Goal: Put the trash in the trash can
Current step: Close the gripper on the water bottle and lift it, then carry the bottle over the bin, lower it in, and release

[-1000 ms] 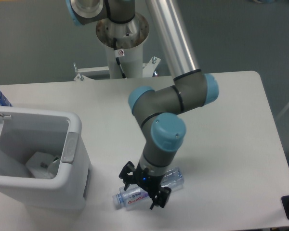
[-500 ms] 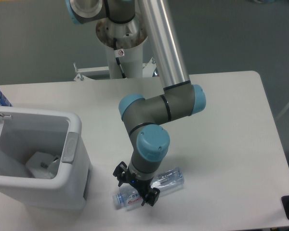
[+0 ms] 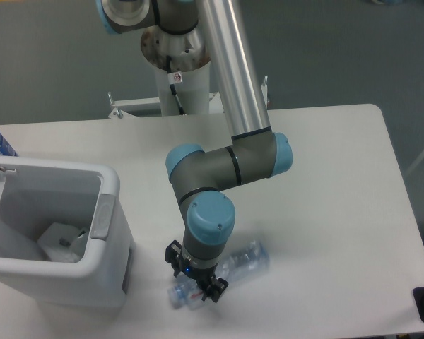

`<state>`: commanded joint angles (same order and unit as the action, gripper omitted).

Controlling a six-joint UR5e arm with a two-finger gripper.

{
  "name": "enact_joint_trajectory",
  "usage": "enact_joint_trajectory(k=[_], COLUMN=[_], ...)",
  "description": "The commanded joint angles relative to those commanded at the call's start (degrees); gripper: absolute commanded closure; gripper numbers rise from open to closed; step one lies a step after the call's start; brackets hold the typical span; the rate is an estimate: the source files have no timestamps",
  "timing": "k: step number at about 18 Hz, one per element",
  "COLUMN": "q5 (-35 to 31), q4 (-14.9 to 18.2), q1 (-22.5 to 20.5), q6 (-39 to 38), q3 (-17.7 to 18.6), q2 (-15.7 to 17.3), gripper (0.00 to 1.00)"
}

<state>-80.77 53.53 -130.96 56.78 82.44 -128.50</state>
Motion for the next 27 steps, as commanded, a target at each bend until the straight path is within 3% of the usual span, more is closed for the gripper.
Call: enact_joint_trajectory(k=[3,7,12,16,21,27], q5=[0.4,2.1,8.4,18.3,34.7,43.1], q4=[0.2,0.9,0.9,0.8,0.7,-0.2], q1=[0.0,-0.9,-4.6,-7.8,-11.2,-9.2], q6=[0.0,0.0,-0.3,-1.7,-11.6,-17.0], q3=[-1.8,-4.7,-5.1,-5.5,-5.5,-7.5], q2=[0.1,0.6,4.5,9.4,15.9,21.7], gripper=[0.68,0.69,0.69,0.69,0.69,0.69])
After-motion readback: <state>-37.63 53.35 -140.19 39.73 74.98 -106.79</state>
